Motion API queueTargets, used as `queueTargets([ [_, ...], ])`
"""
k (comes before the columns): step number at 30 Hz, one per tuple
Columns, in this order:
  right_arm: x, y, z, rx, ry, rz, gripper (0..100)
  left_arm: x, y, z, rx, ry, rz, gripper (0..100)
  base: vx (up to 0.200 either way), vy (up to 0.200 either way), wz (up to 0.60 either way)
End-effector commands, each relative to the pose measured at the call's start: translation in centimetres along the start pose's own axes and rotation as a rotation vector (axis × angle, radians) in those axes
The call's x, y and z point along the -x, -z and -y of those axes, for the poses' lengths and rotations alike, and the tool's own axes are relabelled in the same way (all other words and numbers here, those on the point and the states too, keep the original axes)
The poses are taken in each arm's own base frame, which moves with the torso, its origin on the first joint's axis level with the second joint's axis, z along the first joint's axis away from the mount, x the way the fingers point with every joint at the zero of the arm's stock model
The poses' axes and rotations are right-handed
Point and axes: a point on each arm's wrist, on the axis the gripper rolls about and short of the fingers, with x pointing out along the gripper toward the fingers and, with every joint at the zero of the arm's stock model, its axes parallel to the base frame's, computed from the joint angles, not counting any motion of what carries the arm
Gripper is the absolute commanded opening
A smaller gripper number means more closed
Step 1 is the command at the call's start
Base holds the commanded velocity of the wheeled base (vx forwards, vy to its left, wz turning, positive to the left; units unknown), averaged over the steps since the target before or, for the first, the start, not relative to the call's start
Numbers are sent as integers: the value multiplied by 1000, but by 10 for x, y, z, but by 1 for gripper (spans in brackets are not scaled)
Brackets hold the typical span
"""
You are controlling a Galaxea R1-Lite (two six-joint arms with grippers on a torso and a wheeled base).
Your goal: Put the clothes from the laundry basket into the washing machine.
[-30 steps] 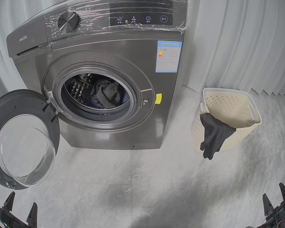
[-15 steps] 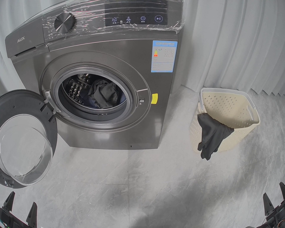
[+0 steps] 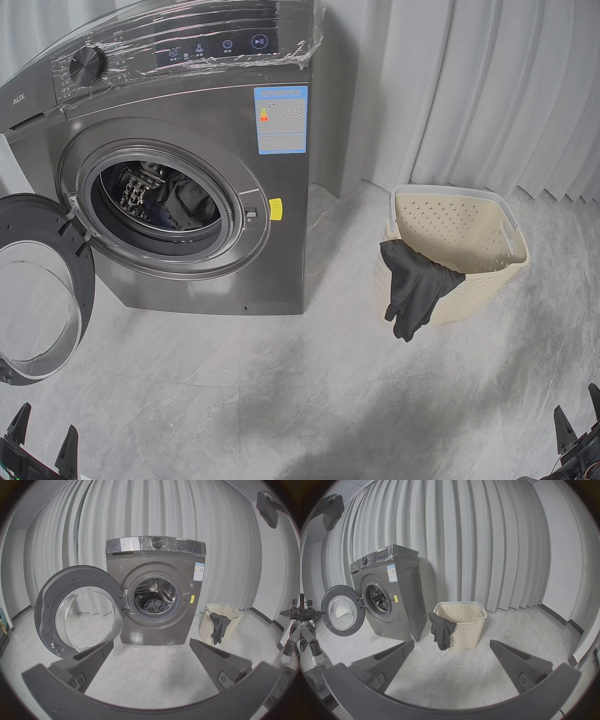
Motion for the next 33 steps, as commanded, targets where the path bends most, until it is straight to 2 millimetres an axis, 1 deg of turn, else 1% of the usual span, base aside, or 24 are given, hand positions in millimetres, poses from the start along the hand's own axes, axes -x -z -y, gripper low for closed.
queueTargets([
  [1, -1, 5, 0, -1, -1, -10, 100, -1, 5, 0, 0, 0, -11, 100, 0, -200, 0],
  [9, -1, 5, 0, -1, -1, -10, 100, -1, 5, 0, 3, -1, -11, 100, 0, -200, 0],
  [15, -1, 5, 0, -1, 1, -10, 100, -1, 5, 0, 3, -1, -11, 100, 0, 0, 0],
  [24, -1, 5, 0, 1, -1, -10, 100, -1, 5, 0, 3, -1, -11, 100, 0, -200, 0],
  [33, -1, 5, 0, 1, 1, -10, 100, -1, 5, 0, 3, -1, -11, 100, 0, 0, 0],
])
